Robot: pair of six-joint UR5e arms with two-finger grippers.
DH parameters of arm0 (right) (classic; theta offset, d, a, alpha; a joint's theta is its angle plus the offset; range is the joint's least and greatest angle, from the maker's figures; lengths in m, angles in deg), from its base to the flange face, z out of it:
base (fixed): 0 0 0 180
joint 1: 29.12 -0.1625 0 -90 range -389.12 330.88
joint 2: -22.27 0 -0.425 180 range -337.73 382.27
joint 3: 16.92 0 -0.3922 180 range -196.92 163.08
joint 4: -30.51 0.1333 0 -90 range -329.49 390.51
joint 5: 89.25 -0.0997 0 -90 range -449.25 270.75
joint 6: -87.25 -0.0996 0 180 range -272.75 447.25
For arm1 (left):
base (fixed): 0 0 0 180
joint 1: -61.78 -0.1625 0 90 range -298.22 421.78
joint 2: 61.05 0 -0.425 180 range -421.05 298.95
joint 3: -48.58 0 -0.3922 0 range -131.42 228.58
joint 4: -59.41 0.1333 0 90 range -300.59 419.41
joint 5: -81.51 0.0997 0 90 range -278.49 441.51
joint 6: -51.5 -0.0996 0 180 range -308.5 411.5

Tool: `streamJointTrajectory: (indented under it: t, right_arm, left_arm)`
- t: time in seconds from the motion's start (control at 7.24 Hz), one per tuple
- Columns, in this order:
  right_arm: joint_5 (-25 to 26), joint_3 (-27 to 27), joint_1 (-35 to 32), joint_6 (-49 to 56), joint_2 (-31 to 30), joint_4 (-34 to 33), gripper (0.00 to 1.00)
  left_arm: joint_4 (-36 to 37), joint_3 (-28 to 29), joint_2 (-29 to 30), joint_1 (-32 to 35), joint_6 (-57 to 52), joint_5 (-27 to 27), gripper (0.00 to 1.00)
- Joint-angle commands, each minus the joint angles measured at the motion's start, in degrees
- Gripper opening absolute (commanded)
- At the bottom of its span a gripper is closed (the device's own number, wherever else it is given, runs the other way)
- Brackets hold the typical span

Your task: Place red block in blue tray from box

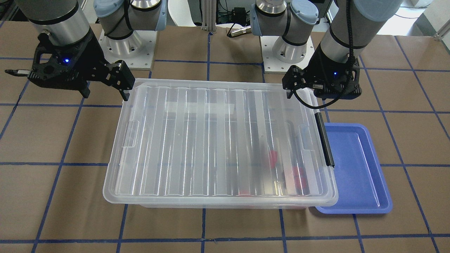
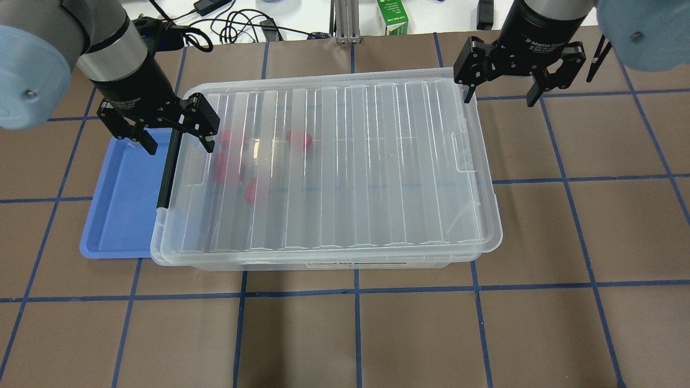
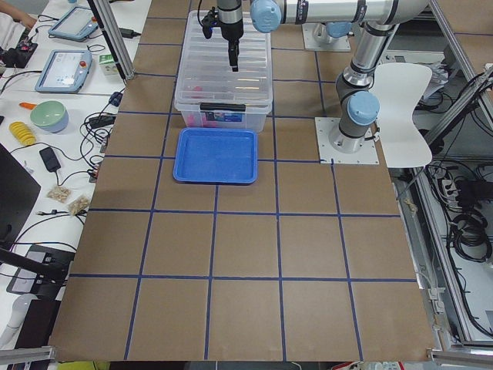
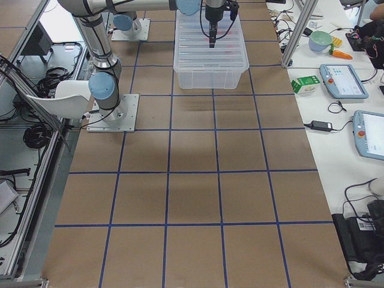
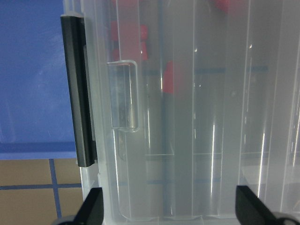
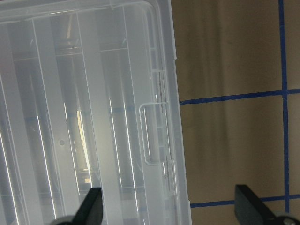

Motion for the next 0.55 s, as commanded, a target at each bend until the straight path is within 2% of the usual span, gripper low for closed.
streamJointTrajectory:
  t: [0.0, 0.41]
  right_arm:
    - [0.0, 0.0, 0.0, 0.0, 0.1, 0.0, 1.0]
    - [-0.2, -0.4, 0.7, 2.3, 0.2, -0.8, 1.0]
  left_arm:
    - [0.5, 0.0, 0.0, 0.0, 0.2, 0.1, 1.0]
    - [0.4, -0.1, 0.0, 0.0, 0.3, 0.1, 1.0]
